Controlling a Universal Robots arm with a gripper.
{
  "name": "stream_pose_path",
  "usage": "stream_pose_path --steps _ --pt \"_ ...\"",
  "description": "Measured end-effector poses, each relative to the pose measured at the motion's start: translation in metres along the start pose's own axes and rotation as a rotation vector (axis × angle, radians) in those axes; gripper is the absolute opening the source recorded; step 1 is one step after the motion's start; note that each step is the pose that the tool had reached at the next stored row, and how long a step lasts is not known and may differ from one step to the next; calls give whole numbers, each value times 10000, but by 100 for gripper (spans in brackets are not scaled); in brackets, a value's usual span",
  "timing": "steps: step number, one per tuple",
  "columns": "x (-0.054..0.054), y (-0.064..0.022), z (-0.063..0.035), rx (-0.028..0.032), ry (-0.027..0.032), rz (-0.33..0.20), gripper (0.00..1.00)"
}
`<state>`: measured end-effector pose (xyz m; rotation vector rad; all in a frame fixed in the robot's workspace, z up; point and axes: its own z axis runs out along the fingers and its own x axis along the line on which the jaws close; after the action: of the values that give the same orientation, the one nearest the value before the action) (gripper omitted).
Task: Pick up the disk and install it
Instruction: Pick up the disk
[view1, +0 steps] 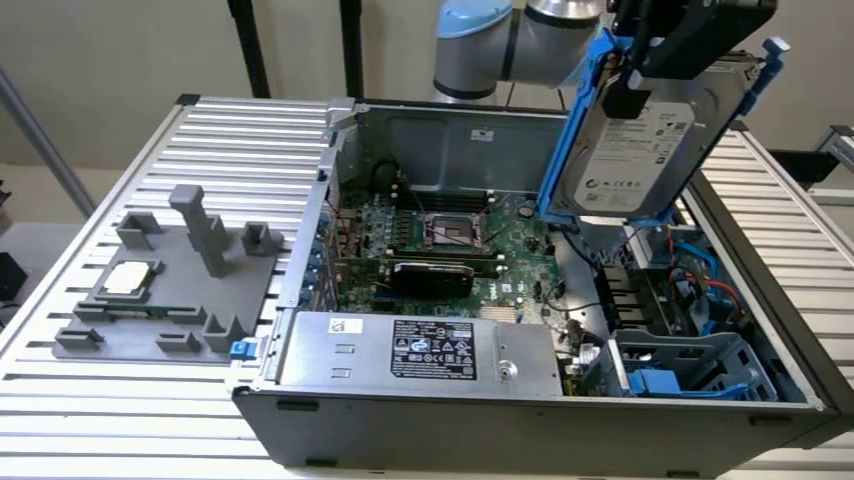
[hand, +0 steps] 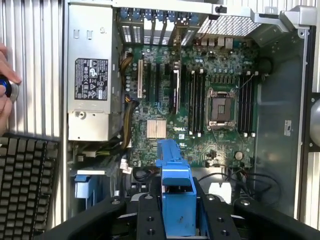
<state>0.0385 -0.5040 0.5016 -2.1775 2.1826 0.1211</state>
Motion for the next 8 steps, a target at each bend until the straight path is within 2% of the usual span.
stream_pose_path --steps 8 --pt "244 -174 -26 0 0 1 0"
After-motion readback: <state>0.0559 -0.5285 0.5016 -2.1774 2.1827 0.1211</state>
